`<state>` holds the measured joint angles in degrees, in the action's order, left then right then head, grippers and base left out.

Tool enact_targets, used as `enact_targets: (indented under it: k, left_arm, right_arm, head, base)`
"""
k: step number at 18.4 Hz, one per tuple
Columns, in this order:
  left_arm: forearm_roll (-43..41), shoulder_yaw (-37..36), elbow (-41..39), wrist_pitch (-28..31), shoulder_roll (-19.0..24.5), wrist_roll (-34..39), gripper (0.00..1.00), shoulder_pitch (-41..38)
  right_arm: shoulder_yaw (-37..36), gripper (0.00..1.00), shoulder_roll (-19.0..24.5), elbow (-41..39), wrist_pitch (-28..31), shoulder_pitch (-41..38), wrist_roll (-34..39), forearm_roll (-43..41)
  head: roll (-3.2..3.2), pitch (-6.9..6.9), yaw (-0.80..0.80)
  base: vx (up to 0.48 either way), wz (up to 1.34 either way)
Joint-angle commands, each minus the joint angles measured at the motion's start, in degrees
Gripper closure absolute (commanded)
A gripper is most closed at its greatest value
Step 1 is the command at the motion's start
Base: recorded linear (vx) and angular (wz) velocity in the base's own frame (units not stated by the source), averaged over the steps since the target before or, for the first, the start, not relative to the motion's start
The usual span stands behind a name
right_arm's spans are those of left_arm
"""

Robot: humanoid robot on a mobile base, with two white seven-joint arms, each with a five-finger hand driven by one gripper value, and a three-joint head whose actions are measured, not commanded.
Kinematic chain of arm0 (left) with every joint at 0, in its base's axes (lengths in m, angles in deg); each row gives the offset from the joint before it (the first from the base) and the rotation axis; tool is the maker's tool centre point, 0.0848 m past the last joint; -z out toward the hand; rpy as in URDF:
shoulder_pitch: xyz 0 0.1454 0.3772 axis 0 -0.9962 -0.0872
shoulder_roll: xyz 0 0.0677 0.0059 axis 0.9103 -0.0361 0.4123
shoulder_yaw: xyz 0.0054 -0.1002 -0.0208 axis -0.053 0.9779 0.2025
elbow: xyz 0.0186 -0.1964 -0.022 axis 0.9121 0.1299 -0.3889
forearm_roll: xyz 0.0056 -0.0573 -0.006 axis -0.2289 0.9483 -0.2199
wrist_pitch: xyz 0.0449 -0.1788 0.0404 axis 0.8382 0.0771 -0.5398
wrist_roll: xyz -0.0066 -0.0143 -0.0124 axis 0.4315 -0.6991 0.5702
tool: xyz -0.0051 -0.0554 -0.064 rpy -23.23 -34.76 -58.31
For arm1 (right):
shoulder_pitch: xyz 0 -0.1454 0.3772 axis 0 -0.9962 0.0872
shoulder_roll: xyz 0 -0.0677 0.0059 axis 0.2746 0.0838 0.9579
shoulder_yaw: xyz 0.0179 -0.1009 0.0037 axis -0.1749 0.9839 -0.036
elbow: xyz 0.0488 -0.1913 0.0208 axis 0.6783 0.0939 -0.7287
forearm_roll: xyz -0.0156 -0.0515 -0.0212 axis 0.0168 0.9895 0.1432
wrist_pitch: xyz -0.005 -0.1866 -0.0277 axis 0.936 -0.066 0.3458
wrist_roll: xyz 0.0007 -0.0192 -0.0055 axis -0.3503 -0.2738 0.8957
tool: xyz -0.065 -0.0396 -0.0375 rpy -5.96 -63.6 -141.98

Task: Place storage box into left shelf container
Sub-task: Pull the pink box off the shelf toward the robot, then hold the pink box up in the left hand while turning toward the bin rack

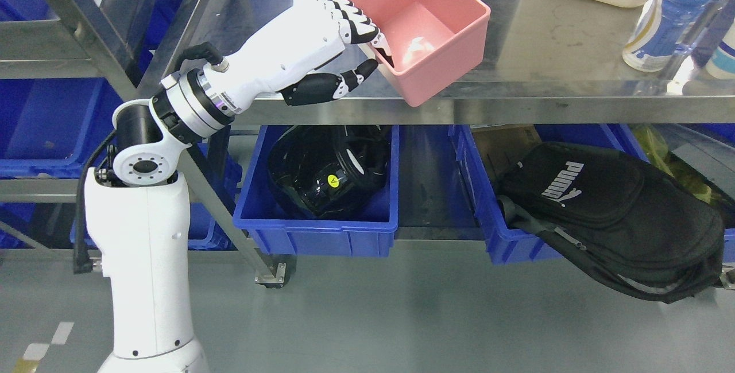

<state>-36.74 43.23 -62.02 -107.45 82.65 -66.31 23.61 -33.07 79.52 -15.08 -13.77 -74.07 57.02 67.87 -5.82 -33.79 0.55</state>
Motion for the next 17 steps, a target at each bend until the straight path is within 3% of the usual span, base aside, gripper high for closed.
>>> enact_targets:
  k: [1,7,17]
  left_arm:
    - [0.4,-2.4,-2.6,-0.1,1.0,0.0,0.98,-2.2]
    - [0.4,-2.9,-2.6,-0.1,1.0,0.0,0.98,-2.2]
    - [0.4,-2.9,-2.5,-0.1,1.0,0.4,0.98,-2.3]
  right_arm:
    - [0.0,0.00,-1.0,-1.0,0.0,-0.4,0.0,-0.2]
    - [0.0,0.00,-1.0,-1.0,0.0,-0.4,0.0,-0.2]
    - [0.0,0.00,-1.0,-1.0,0.0,-0.4,0.0,-0.2]
  head:
    - [0.00,0.00,0.00]
    - [0.00,-0.01,0.00]
    - [0.00,-0.05,0.00]
  base:
    - [-0.125,0.37]
    - [-0.107,0.70]
    - [-0.021,1.29]
